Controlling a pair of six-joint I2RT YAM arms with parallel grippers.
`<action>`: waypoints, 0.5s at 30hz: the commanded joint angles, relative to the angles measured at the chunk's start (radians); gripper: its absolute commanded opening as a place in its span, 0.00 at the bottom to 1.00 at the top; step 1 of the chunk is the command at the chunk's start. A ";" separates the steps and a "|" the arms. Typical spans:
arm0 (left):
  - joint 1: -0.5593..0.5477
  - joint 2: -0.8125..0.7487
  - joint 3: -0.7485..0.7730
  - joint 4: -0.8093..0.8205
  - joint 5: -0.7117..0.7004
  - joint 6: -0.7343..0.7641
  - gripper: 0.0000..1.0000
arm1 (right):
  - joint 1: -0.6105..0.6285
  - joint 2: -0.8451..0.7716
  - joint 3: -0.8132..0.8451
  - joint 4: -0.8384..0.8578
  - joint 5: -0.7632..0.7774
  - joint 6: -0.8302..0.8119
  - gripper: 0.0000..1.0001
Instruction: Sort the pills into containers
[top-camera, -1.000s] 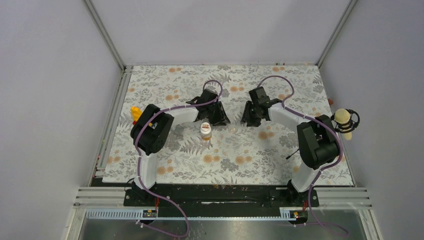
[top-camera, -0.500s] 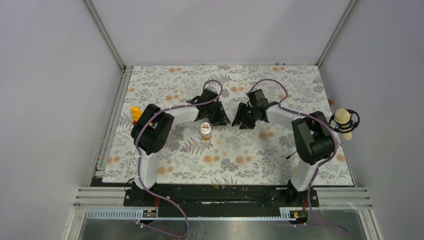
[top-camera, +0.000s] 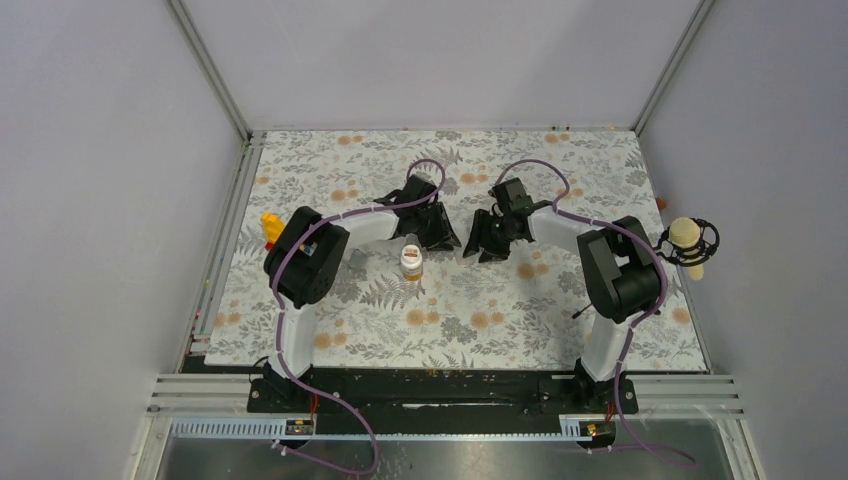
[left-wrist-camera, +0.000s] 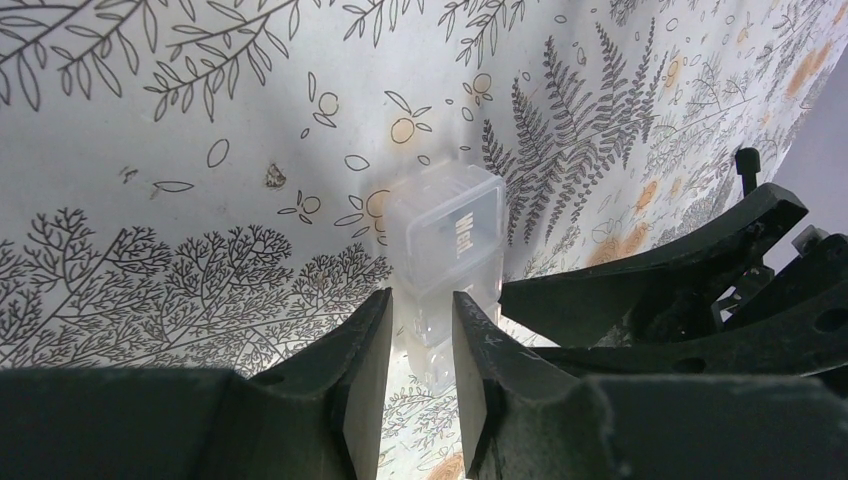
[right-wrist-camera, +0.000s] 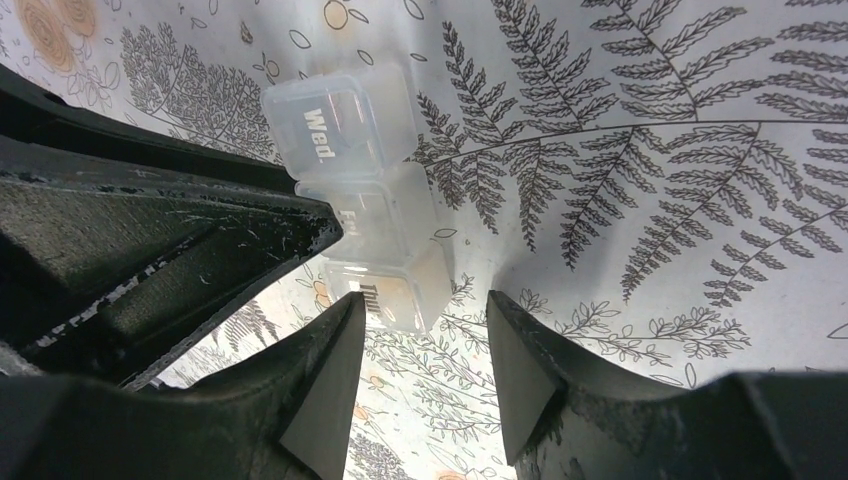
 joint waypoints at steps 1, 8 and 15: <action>0.000 0.049 0.013 -0.087 -0.035 0.023 0.28 | 0.002 0.015 0.029 -0.070 -0.013 -0.054 0.55; 0.000 0.065 0.027 -0.117 -0.039 0.032 0.28 | 0.025 0.035 0.057 -0.144 0.082 -0.077 0.56; 0.000 0.075 0.030 -0.131 -0.043 0.035 0.26 | 0.066 0.058 0.112 -0.215 0.230 -0.049 0.56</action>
